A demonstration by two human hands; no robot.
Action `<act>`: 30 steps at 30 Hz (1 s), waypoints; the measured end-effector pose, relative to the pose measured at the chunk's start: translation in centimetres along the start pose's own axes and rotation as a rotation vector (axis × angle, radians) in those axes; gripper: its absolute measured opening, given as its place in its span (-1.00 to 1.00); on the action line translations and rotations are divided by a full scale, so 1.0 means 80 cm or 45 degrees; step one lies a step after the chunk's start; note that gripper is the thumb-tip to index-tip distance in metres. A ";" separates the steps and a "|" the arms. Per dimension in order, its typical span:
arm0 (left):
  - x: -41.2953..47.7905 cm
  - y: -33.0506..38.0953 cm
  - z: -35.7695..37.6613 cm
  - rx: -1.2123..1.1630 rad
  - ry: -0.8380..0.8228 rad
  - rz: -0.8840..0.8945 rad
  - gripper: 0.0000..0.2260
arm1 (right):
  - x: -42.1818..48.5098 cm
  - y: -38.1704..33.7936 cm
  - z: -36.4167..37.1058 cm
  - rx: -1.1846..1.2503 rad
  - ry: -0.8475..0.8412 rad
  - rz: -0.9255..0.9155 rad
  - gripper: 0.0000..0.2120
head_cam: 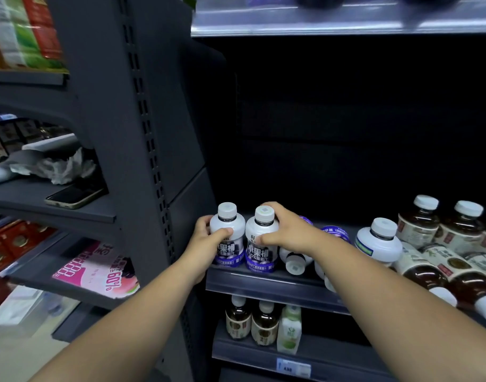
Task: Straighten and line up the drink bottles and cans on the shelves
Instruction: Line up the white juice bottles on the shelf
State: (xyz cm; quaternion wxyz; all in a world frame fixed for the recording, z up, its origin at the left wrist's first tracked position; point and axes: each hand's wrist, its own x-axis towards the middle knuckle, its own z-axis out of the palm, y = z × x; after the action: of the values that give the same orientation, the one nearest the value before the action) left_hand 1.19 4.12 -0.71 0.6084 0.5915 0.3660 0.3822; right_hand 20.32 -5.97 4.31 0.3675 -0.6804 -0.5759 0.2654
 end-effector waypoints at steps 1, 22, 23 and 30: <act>0.000 0.002 -0.001 0.013 -0.006 -0.001 -0.64 | -0.001 0.000 0.000 -0.011 0.005 0.007 -0.45; 0.002 0.097 0.050 1.156 -0.113 0.842 -0.47 | -0.115 0.045 0.055 -0.497 1.216 0.059 -0.59; 0.005 0.100 0.055 1.238 -0.171 0.833 -0.48 | -0.126 0.044 0.070 -0.380 1.223 0.086 -0.59; 0.009 0.089 0.064 1.472 -0.269 0.842 -0.62 | -0.131 0.036 0.142 0.085 1.169 0.440 -0.43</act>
State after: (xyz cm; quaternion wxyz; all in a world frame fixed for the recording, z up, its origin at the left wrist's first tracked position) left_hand 5.88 2.58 6.56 0.0775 0.9371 0.2499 0.2312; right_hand 11.07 -14.19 -5.37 0.5555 -0.8006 -0.2243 0.0136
